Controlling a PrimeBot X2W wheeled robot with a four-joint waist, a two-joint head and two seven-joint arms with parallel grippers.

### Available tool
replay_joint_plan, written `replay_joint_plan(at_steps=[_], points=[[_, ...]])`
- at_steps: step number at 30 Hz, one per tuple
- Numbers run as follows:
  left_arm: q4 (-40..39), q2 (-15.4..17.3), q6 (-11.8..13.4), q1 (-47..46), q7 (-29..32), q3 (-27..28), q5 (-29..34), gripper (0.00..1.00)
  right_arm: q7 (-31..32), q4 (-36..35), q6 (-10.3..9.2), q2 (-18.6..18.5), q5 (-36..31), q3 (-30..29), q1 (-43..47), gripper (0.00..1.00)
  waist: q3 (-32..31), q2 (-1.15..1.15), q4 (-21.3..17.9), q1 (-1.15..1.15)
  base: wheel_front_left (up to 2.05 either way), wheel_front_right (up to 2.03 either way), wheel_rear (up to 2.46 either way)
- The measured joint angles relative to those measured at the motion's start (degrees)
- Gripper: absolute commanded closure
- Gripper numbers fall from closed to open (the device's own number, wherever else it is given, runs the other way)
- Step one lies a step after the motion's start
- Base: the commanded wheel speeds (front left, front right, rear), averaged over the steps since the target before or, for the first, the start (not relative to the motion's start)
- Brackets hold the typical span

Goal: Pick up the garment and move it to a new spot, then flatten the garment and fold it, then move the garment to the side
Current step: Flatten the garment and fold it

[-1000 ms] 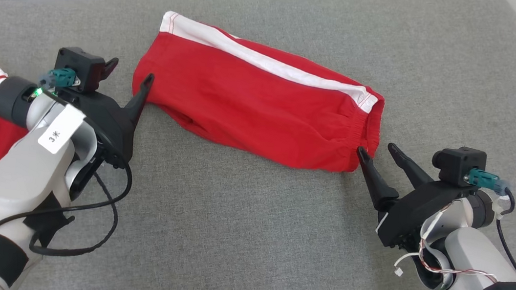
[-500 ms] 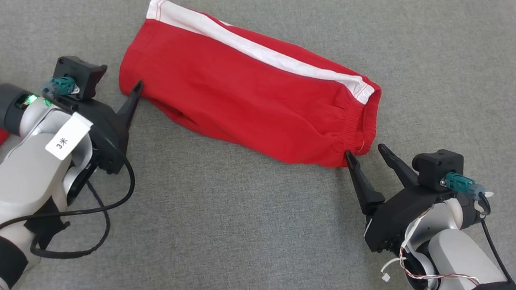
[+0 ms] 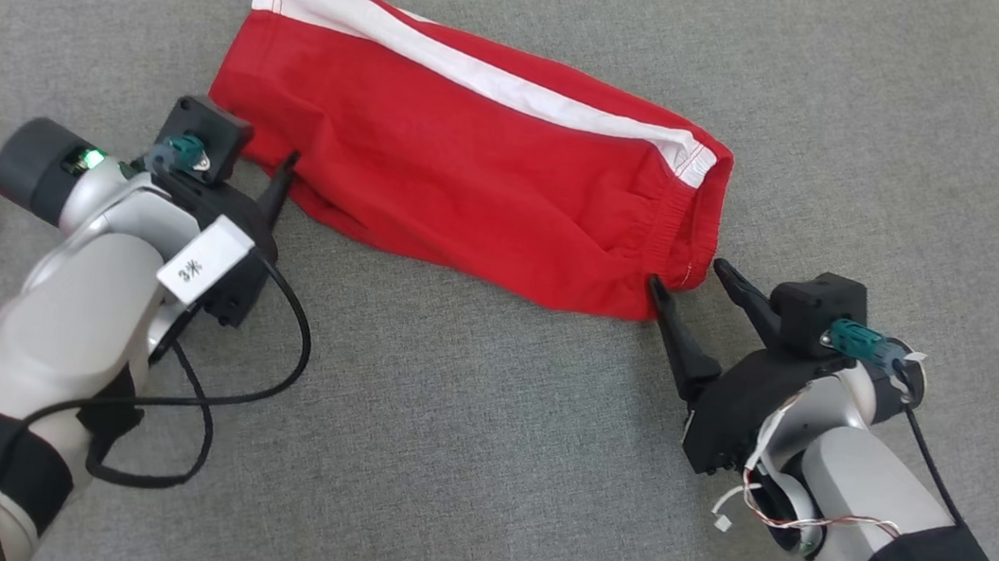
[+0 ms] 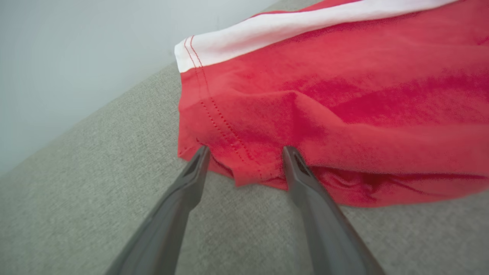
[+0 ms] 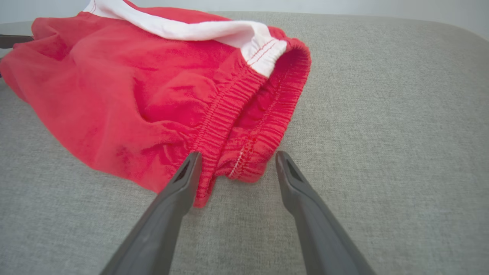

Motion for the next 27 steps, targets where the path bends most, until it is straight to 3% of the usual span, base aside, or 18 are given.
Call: replay_joint_plan(at_steps=[16,24,25,26,27], points=[[3.64,-0.05,1.88,-2.09,-0.30,2.48,-1.42,0.00,-1.00,2.16,-0.05,1.36,-0.27,0.58,-1.36,0.00,0.34,0.01,0.05,0.00,0.00,0.00,0.00],[5.84,-0.62,-0.60,-2.74,0.99,6.55,-6.88,0.00,-0.45,3.04,0.01,2.68,-0.37,1.86,-3.30,0.02,0.97,0.01,-1.20,0.00,0.00,0.00,0.00],[6.17,-0.97,-0.73,-3.04,1.54,6.69,-7.24,0.60,-0.43,3.18,0.01,2.68,-0.38,1.82,-3.31,0.57,1.04,0.01,-1.31,0.00,0.00,0.00,0.00],[6.33,-1.23,-1.03,-3.10,1.69,6.90,-7.78,1.00,-0.42,3.43,0.01,2.70,-0.38,1.85,-3.30,0.87,1.11,0.01,-1.39,0.00,0.00,0.00,0.00],[6.50,-1.40,-1.04,-3.12,1.72,6.38,-7.59,1.00,-0.42,3.63,0.02,2.74,-0.38,1.85,-3.31,1.00,1.16,0.01,-1.44,0.00,0.00,0.00,0.00]])
